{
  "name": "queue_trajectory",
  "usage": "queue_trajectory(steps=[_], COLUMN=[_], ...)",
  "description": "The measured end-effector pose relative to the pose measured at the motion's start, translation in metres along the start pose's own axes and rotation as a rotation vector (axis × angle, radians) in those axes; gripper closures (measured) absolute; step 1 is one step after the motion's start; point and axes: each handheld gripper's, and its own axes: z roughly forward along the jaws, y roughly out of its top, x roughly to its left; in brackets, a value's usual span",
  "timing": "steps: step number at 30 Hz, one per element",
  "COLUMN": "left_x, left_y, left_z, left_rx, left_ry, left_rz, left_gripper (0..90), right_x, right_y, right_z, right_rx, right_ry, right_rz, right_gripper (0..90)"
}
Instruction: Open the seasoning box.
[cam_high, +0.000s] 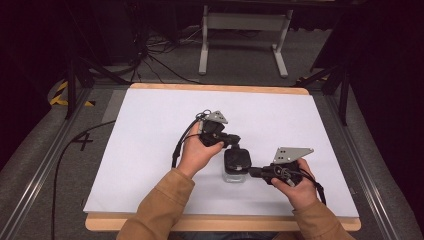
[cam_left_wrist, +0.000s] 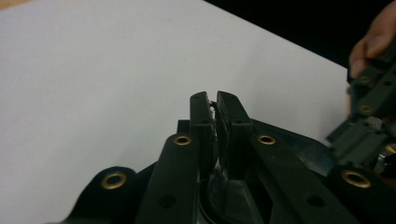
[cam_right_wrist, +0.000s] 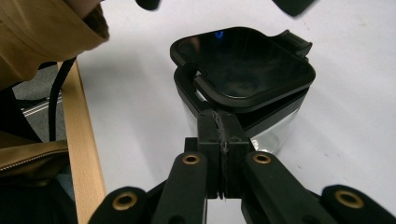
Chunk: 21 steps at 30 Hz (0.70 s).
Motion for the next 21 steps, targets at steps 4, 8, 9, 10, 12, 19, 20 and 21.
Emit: queue_trajectory(steps=[4, 8, 9, 10, 12, 19, 20, 21], left_x=[-0.013, -0.025, -0.028, -0.03, -0.036, -0.05, -0.05, -0.051], left_y=[0.005, 0.005, 0.005, 0.004, 0.001, -0.005, -0.006, -0.007], left_z=[-0.029, -0.049, -0.054, -0.057, -0.059, -0.048, -0.045, -0.04], left_rx=[-0.019, 0.021, 0.042, 0.064, 0.115, 0.217, 0.23, 0.236], left_ry=[-0.003, -0.09, -0.105, -0.11, -0.121, -0.127, -0.124, -0.112], left_rz=[0.016, 0.019, 0.025, 0.033, 0.052, 0.072, 0.08, 0.081], left_gripper=[82.8, 77.7, 78.3, 79.0, 79.6, 81.1, 81.2, 81.6], right_x=[-0.002, -0.003, -0.003, -0.004, -0.005, -0.009, -0.009, -0.009], right_y=[0.004, 0.009, 0.01, 0.011, 0.014, 0.022, 0.023, 0.023], right_z=[-0.002, -0.003, -0.003, -0.003, -0.004, -0.004, -0.003, -0.003], right_rx=[-0.022, -0.042, -0.051, -0.063, -0.083, -0.138, -0.146, -0.151], right_ry=[-0.004, -0.004, -0.003, -0.005, -0.007, -0.008, -0.008, -0.009], right_rz=[-0.006, -0.016, -0.019, -0.025, -0.023, -0.015, -0.015, -0.016], right_gripper=[89.6, 89.5, 89.6, 89.6, 89.6, 89.6, 89.6, 89.6])
